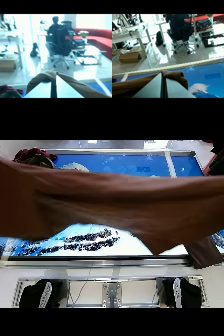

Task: Fold the shirts.

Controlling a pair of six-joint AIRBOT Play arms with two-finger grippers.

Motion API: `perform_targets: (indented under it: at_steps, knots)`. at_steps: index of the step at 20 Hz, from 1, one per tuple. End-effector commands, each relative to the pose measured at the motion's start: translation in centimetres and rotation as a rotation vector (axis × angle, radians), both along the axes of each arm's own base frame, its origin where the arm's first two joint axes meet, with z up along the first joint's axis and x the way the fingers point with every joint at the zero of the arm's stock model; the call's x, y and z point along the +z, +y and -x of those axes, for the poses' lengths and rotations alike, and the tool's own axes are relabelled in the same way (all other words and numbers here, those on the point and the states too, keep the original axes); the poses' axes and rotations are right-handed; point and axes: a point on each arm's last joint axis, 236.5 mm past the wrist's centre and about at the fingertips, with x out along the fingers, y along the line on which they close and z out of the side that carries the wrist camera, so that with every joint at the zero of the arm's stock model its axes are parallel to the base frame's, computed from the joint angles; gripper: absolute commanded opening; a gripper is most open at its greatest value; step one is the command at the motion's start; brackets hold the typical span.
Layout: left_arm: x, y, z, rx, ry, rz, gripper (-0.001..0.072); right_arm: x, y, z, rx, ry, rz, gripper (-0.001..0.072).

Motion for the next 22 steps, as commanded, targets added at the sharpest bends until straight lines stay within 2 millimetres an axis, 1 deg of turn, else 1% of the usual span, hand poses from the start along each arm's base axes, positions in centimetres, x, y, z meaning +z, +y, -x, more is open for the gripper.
perform_targets:
  at_steps: [1,2,3,4,5,6,7,9,10,11,12,13,14,15,16,17,18,20,21,22]
  knots:
    - [-2.0,2.2,-5.1,0.047,0.150,0.003,0.0015,0.4,0.7,-5.6,0.167,0.049,-0.013,0.0031]
    - [-6.2,2.6,-8.4,0.027,0.314,0.039,0.0016,-1.1,0.2,-8.8,0.224,0.097,-0.048,0.0031]
    - [-10.2,3.0,-11.2,0.009,0.461,0.064,0.0016,-3.6,-0.7,-12.4,0.277,0.165,-0.108,0.0031]
    - [-14.0,3.0,-13.7,-0.023,0.586,0.091,0.0016,-7.3,-1.4,-16.0,0.320,0.257,-0.170,0.0032]
    - [-17.8,2.9,-16.4,-0.055,0.685,0.130,0.0016,-11.6,-1.4,-19.0,0.355,0.358,-0.215,0.0032]
    - [-21.7,2.9,-19.0,-0.075,0.765,0.161,0.0016,-16.6,-0.7,-21.7,0.389,0.468,-0.240,0.0032]
    - [-25.5,3.0,-21.2,-0.074,0.832,0.172,0.0016,-22.0,0.3,-24.1,0.404,0.577,-0.248,0.0032]
    - [-33.9,2.6,-25.3,-0.062,0.948,0.181,0.0016,-31.8,1.9,-28.2,0.360,0.727,-0.190,0.0031]
    - [-37.5,2.4,-27.1,-0.052,0.985,0.175,0.0016,-35.7,2.5,-30.1,0.328,0.765,-0.175,0.0032]
    - [-40.9,2.1,-28.9,-0.041,1.016,0.168,0.0016,-38.5,3.0,-31.7,0.306,0.785,-0.179,0.0031]
    - [-43.4,2.1,-30.6,-0.022,1.021,0.176,0.0016,-40.8,3.1,-33.1,0.274,0.790,-0.188,0.0031]
    - [-45.2,2.3,-32.1,-0.002,1.011,0.196,0.0016,-42.6,2.6,-34.3,0.233,0.789,-0.198,0.0031]
    - [-46.4,2.7,-33.2,0.020,0.998,0.214,0.0016,-43.6,1.7,-35.3,0.192,0.772,-0.206,0.0031]
    - [-47.0,3.2,-34.0,0.033,0.985,0.218,0.0016,-43.7,0.7,-36.1,0.160,0.750,-0.211,0.0031]
    - [-47.0,3.7,-34.6,0.045,0.972,0.197,0.0016,-43.0,0.0,-36.7,0.144,0.726,-0.212,0.0031]
    - [-46.5,4.2,-34.9,0.060,0.953,0.164,0.0016,-41.9,-0.6,-37.0,0.145,0.713,-0.215,0.0031]
    - [-45.7,4.8,-35.0,0.074,0.948,0.130,0.0016,-40.8,-0.6,-37.2,0.170,0.715,-0.214,0.0031]
    - [-44.6,5.9,-34.5,0.105,0.984,0.059,0.0016,-38.9,0.1,-36.9,0.233,0.735,-0.193,0.0032]
    - [-44.4,6.1,-33.9,0.110,1.019,0.039,0.0016,-38.5,0.6,-36.4,0.261,0.754,-0.168,0.0031]
    - [-44.7,5.9,-33.0,0.101,1.067,0.038,0.0016,-38.5,1.1,-35.7,0.286,0.780,-0.150,0.0031]
